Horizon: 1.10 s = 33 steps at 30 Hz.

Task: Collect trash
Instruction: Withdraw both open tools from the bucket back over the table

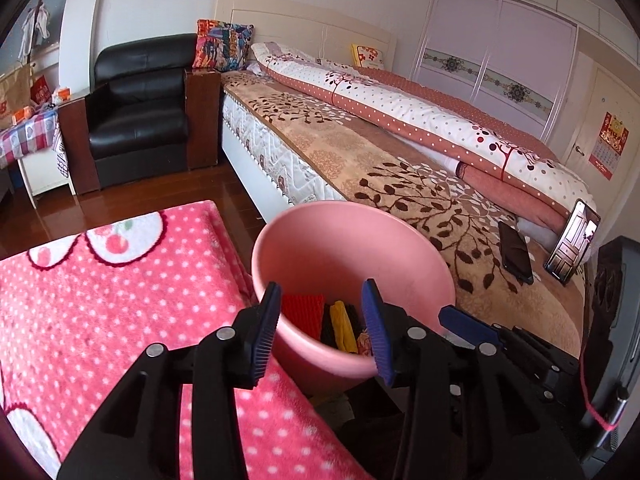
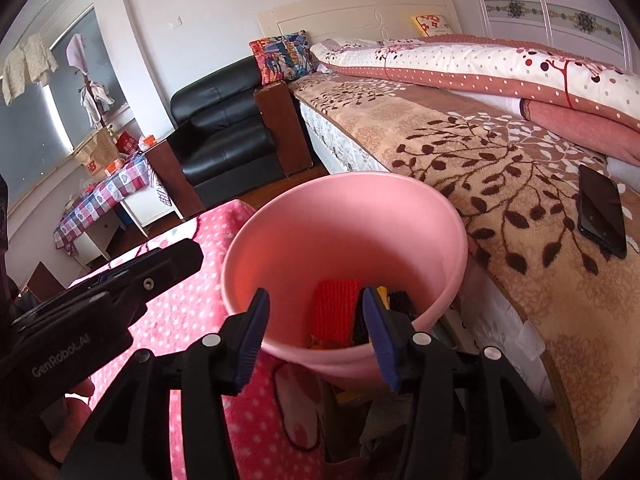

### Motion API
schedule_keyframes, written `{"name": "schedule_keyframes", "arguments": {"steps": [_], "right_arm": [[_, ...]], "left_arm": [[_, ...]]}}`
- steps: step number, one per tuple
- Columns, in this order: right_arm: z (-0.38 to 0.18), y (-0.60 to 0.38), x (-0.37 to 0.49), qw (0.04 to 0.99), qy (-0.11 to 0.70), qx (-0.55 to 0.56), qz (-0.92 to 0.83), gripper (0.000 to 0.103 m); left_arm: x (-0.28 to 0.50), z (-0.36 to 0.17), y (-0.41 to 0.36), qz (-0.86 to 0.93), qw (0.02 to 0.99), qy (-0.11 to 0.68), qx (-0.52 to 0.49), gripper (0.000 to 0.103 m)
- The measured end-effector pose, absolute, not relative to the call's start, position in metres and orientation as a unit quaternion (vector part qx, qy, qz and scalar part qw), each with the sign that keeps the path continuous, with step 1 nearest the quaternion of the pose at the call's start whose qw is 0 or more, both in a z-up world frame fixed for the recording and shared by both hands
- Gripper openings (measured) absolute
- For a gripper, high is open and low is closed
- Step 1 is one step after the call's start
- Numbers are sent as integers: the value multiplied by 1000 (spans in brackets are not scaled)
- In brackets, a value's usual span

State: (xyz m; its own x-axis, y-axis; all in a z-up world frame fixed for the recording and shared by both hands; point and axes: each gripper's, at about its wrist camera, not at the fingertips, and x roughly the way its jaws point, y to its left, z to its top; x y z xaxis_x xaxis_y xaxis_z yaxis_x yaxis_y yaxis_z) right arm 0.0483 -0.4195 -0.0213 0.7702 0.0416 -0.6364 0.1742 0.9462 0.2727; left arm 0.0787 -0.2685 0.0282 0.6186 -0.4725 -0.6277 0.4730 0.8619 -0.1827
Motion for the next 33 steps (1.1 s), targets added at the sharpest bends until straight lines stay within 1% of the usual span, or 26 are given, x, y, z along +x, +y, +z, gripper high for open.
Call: {"name": "schedule_keyframes", "arguments": {"steps": [10,14,18,33], "right_arm": [[1,-381,11,941,309,138,-21,64],[5,-364,-4,946,294,139,-7,67],[6,-347,-12,946,296,132,1,70],[24,-314,-35,956,274,108,4,71]], "left_arm": [[40,46,-233,-246,917,315,-9,42],[26,52,-220,-238,922,304,-11,42],[14,56,-207,-228,929,291,-6,42],[-10,64,-166,-201,941,272,-21,41]]}}
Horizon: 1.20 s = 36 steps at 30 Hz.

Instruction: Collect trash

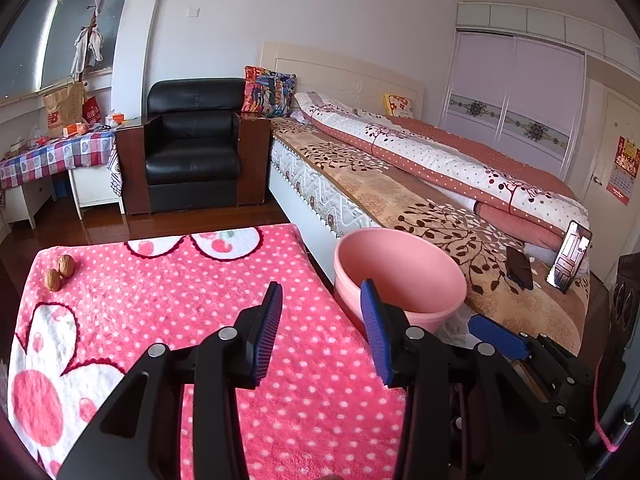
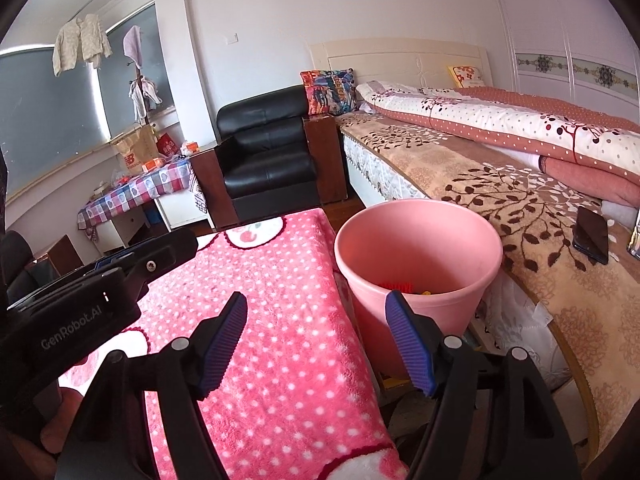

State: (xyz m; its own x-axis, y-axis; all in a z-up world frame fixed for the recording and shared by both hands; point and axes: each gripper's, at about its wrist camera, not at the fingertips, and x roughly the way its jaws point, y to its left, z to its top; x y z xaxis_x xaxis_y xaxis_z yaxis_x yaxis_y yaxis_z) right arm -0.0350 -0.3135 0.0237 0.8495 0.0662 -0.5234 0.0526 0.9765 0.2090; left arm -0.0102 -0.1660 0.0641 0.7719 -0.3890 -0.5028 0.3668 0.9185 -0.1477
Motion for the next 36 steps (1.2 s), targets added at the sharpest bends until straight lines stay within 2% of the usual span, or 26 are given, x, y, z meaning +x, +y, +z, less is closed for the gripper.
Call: {"name": "schedule_keyframes", "arguments": {"steps": [14,36], "right_arm": [[28,-301,-40,958,267,105,8,71],[31,-299,-38,958,260,122,16,78]], "left_arm": [[-23,66,-140,-178,949,258,-29,40],[-16,58,-116,-152,950,269,-45,40]]}}
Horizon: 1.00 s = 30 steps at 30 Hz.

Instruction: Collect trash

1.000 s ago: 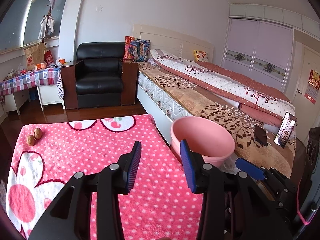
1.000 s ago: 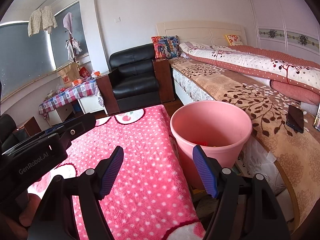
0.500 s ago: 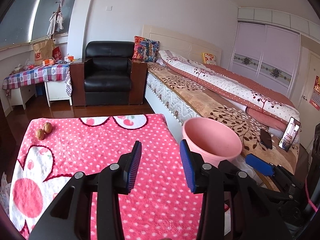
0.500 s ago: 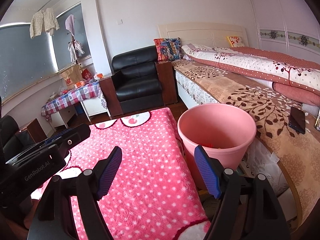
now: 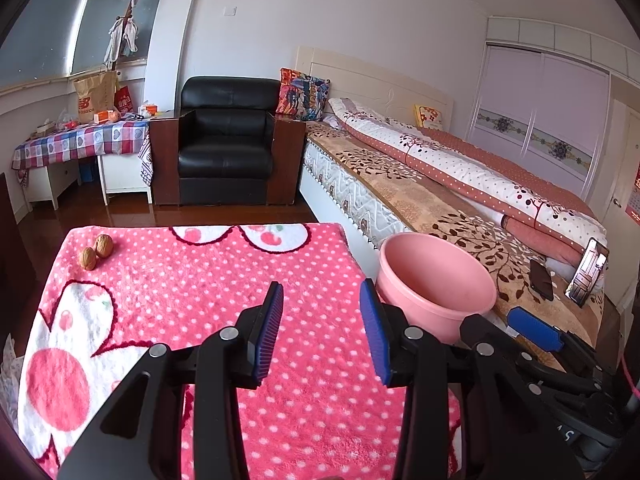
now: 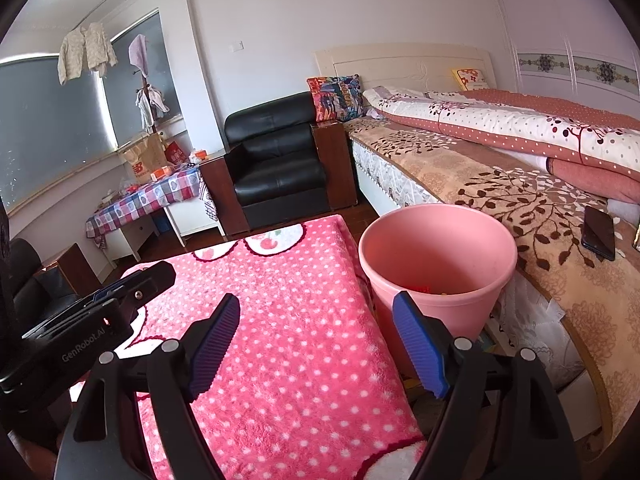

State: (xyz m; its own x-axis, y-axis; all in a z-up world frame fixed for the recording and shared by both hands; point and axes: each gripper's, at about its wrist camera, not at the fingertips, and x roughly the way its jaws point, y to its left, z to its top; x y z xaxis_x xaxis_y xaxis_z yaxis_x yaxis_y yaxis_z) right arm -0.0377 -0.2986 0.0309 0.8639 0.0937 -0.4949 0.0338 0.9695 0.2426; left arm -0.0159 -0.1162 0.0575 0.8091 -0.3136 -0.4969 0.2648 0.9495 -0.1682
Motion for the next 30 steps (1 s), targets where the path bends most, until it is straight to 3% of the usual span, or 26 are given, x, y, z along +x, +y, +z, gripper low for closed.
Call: {"name": "schedule_keyframes", "arguments": {"steps": [30], "right_arm": [[36,-294,-46,962,243,123,19,78]], "left_arm": [[-21,56,-118,-153,952,265,-34,36]]}}
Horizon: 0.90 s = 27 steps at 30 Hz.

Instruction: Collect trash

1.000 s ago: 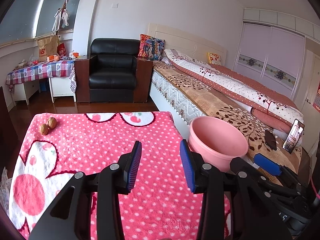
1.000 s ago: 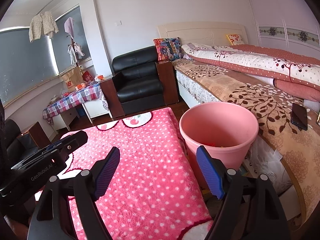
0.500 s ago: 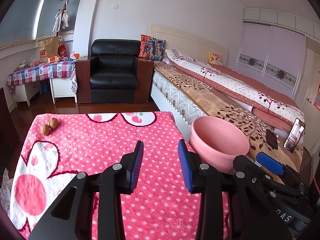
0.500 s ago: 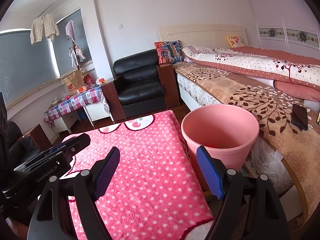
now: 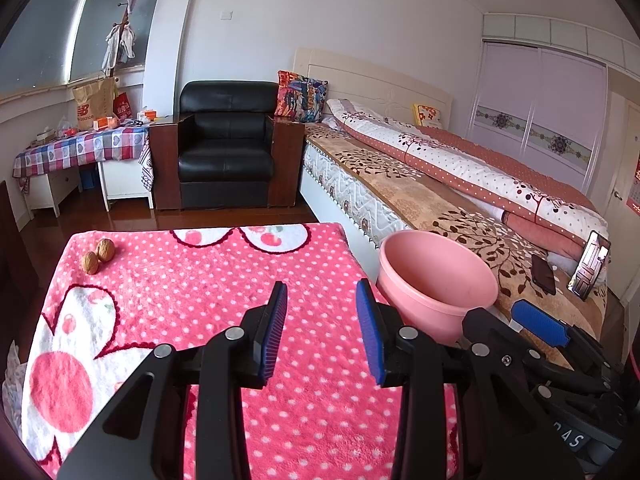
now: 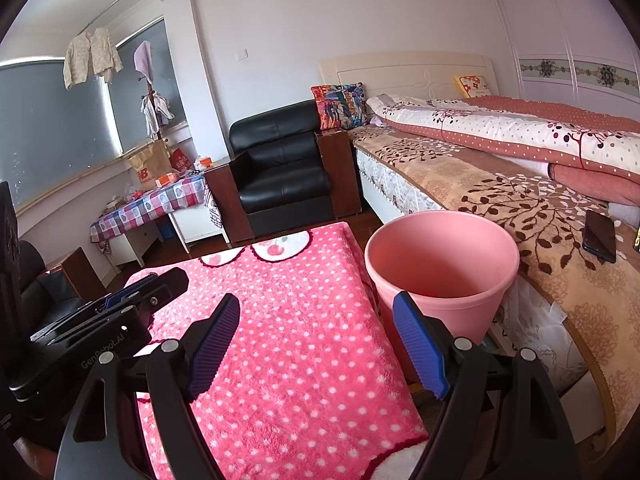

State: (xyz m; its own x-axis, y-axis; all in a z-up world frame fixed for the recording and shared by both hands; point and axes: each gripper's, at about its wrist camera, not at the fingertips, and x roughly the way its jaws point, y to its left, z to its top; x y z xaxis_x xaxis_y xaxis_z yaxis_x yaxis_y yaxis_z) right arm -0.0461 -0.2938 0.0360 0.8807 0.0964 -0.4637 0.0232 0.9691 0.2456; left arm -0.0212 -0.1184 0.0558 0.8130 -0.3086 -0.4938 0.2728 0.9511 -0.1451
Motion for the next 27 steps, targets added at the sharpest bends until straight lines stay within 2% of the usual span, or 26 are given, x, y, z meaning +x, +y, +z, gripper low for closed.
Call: {"name": "schedule_keyframes", "arguments": {"steps": [27], "right_arm": [[36,-294,-47,962,243,122,19,78]], "left_arm": [[-20,55,-123,-157,951,265,-29,36]]}}
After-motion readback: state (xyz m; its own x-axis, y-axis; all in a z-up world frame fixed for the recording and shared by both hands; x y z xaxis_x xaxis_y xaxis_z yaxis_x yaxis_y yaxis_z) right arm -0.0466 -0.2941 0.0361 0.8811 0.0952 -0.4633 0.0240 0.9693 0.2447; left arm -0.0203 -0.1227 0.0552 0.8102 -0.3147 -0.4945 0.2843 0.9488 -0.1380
